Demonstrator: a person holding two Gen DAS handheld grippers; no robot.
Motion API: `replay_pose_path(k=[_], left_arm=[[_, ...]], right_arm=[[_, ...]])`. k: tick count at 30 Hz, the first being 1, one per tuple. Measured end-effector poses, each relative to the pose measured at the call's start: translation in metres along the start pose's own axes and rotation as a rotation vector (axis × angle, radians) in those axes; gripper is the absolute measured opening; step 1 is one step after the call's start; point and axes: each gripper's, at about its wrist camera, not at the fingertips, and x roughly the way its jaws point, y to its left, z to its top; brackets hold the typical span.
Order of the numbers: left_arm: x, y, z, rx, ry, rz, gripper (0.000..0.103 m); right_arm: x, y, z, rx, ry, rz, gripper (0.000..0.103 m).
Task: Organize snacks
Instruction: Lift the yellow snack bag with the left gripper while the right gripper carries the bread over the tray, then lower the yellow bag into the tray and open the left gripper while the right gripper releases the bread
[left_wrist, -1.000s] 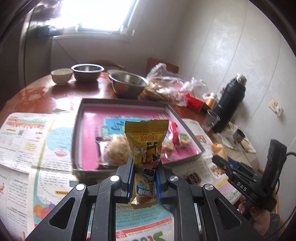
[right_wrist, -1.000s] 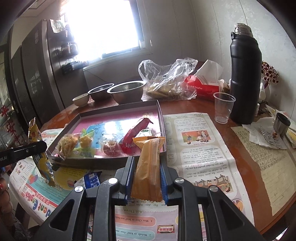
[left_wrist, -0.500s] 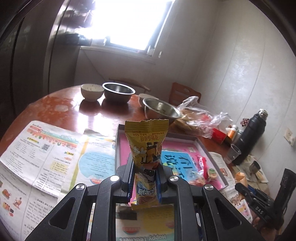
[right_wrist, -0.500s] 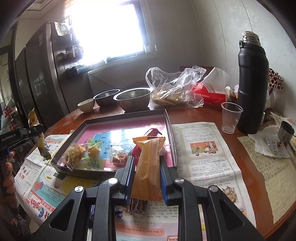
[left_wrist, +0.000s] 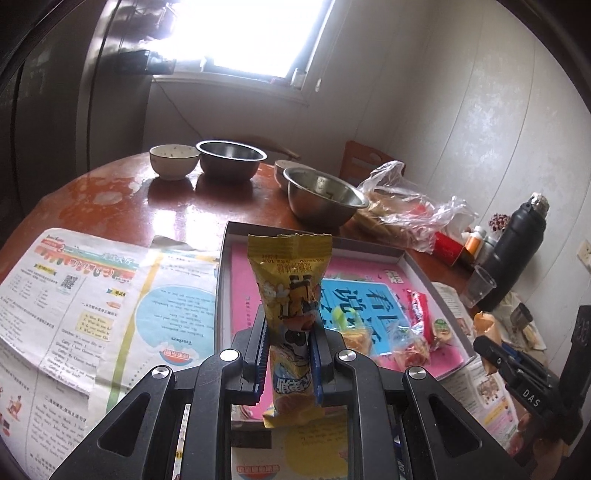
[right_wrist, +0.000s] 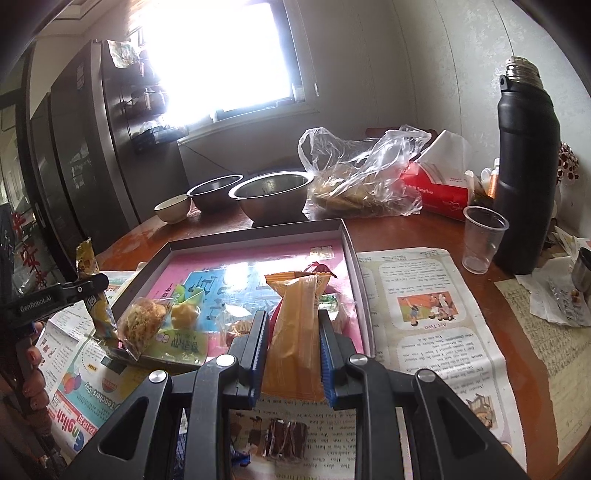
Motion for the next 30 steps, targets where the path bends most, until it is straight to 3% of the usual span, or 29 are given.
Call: replay_pose_path(k=[30], left_arm=[[0.039,0.018,-0.009,-0.016,0.075,0.055,0.019]], right_arm=[[0.056,-0.017,0.017,0.047,0.056,-0.016,0.026]])
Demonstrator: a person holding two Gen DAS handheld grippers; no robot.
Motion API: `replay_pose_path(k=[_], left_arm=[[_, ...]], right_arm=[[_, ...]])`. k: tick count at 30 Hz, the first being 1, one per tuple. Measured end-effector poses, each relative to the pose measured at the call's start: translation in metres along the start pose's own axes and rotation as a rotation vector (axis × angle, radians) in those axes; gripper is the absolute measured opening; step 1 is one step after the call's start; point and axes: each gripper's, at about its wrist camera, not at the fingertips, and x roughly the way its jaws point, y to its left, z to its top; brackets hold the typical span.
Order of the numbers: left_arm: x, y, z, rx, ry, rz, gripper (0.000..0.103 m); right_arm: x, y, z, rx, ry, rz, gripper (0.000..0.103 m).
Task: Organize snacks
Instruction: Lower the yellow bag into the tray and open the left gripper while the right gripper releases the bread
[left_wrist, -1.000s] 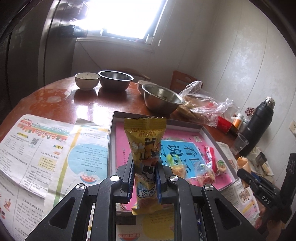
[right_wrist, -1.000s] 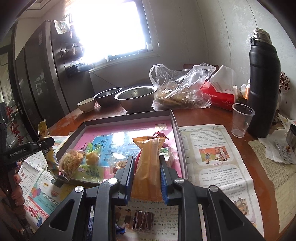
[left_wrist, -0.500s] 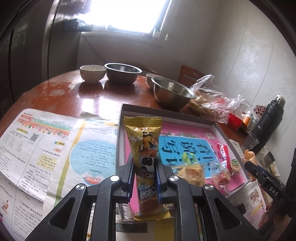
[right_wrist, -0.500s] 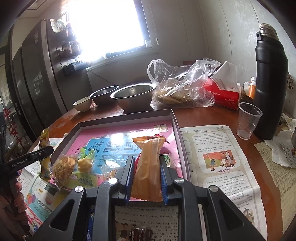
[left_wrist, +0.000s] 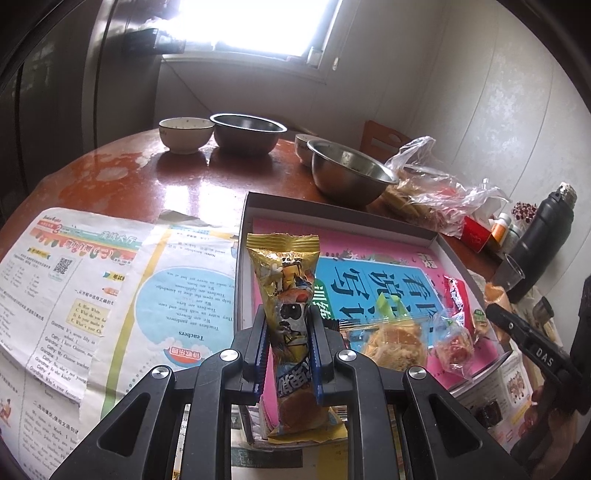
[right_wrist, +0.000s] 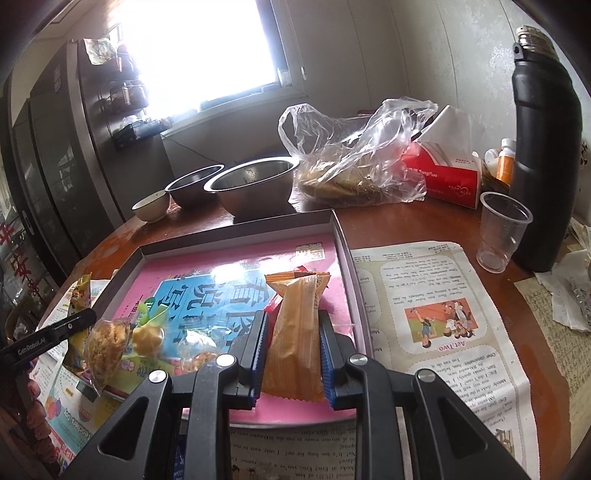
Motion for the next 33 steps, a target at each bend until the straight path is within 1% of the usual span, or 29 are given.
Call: replay_pose_path(k=[7,16,30,33], left_arm=[[0.002,0.0,0.001,0.001,0.004,-0.001,0.019],[0.003,0.0,-0.001,-0.002,0.012,-0.007,0.019],[0.003,0.0,-0.001,-0.001,0.013,-0.007,0.019],[0.003,0.0,-0.001,0.001,0.013,-0.007,0.019]], right_arm=[[0.015,0.006,0.009,-0.004,0.013,0.001,0.026],[0.024,0.008,0.008,0.003,0.025,-0.003,0.027],[0.019,0.003,0.008,0.024,0.011,0.0,0.027],[0.016,0.003,0.007,0.027,0.009,-0.001,0.029]])
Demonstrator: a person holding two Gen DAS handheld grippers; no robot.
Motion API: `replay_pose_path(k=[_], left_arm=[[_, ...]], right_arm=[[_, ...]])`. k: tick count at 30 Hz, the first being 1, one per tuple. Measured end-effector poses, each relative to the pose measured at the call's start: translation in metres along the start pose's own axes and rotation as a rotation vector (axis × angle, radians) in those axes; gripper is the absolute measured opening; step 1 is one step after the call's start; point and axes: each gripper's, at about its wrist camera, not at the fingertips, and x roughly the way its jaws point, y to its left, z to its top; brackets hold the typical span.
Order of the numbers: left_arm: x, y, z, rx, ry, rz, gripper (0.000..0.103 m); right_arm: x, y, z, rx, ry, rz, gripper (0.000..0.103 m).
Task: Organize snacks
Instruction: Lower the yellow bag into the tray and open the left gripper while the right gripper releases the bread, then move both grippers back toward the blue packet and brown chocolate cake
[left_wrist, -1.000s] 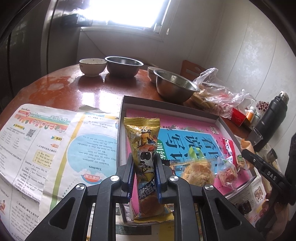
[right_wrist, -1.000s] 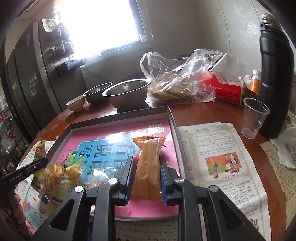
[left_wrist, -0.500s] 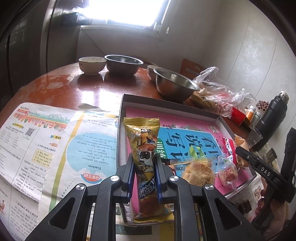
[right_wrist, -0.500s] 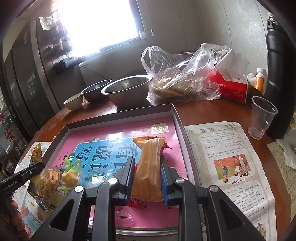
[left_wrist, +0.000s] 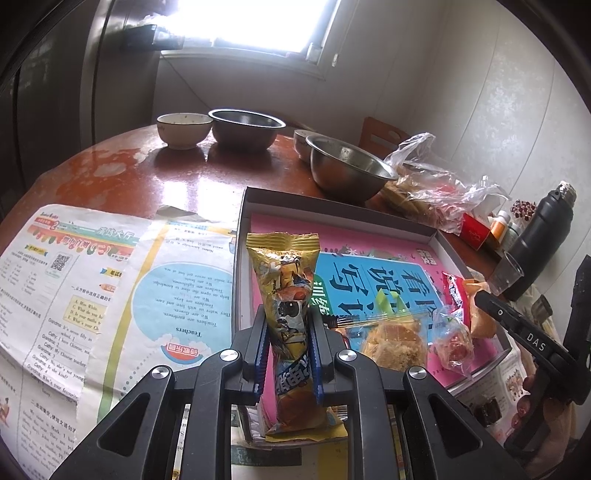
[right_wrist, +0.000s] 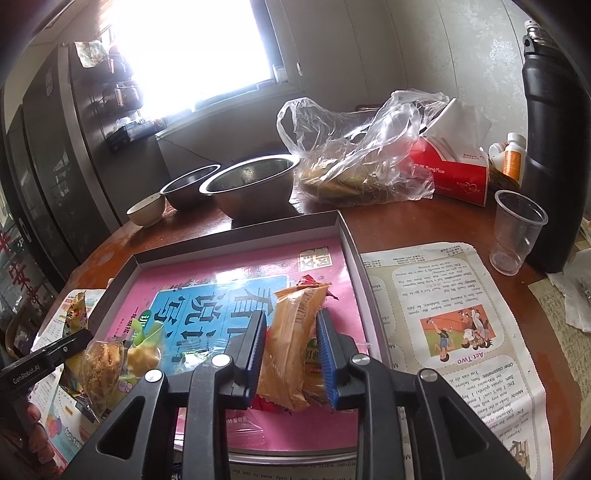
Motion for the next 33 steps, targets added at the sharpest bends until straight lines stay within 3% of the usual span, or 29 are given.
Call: replay_pose_path(k=[15,23,28,33], left_arm=[[-0.001,-0.003,-0.001,0.006,0.005,-0.005,0.034],[-0.005,-0.004,0.001,0.006,-0.004,-0.009,0.045],[-0.01,-0.004,0.002,-0.002,-0.009,-0.012,0.057],[-0.016,-0.007,0.004,0.004,-0.012,-0.014,0.063]], right_arm=[[-0.018,0.002,-0.003,0.004,-0.028,-0.005,0.045],[-0.024,0.001,-0.005,0.014,-0.033,-0.005,0.053],[-0.027,0.001,-0.006,0.017,-0.037,-0.012,0.059],[-0.03,0.001,-0.006,0.017,-0.04,-0.014,0.061]])
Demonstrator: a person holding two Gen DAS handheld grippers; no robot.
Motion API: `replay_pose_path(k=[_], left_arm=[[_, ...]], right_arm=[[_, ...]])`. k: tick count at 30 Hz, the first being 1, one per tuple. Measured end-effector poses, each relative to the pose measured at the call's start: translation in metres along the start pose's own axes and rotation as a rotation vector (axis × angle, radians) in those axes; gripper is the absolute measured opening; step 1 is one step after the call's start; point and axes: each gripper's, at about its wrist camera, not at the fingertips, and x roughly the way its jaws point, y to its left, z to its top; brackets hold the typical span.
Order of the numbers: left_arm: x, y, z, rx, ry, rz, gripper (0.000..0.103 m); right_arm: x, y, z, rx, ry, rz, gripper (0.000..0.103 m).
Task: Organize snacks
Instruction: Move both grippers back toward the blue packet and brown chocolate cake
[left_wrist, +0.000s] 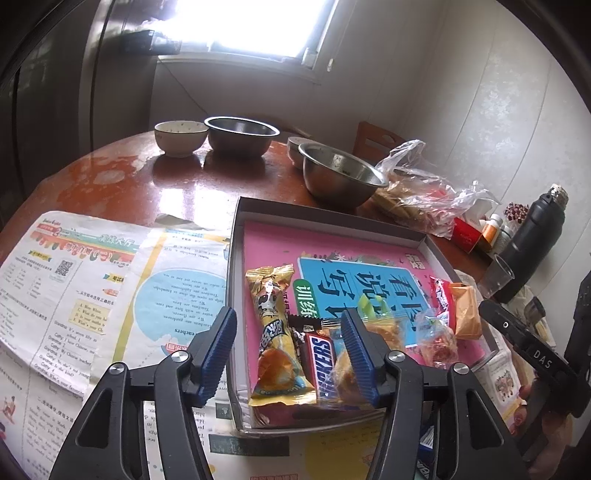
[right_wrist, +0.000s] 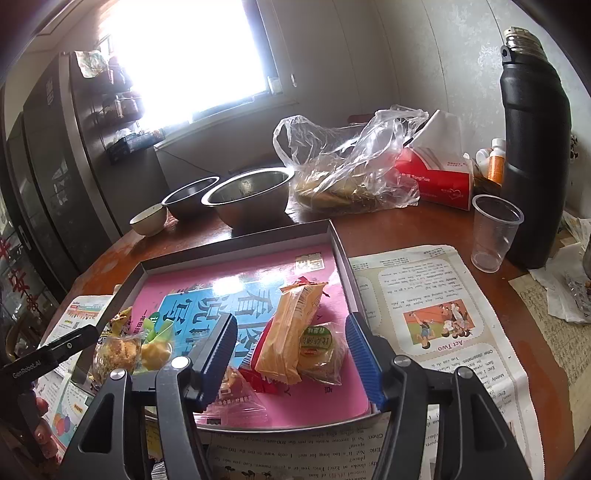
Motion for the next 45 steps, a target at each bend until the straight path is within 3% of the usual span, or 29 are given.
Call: replay_pose_path(k=[19,34,45], left_arm=[[-0.03,-0.017,0.003,0.044,-0.025,-0.026,0.075],[-0.036,-0.062,-0.019,0.142,0.071,-0.143,0.076],[-0.039,-0.08,-0.033,0.183,0.109,-0.161,0.076]], right_arm=[[-0.017,0.007,-0.001,-0.01,-0.014,0.0,0.064],[-0.047,0.003,-0.013,-0.008,-0.021,0.01,0.065],[-0.064,-0.004,-0.023,0.004,-0.02,0.016,0.067]])
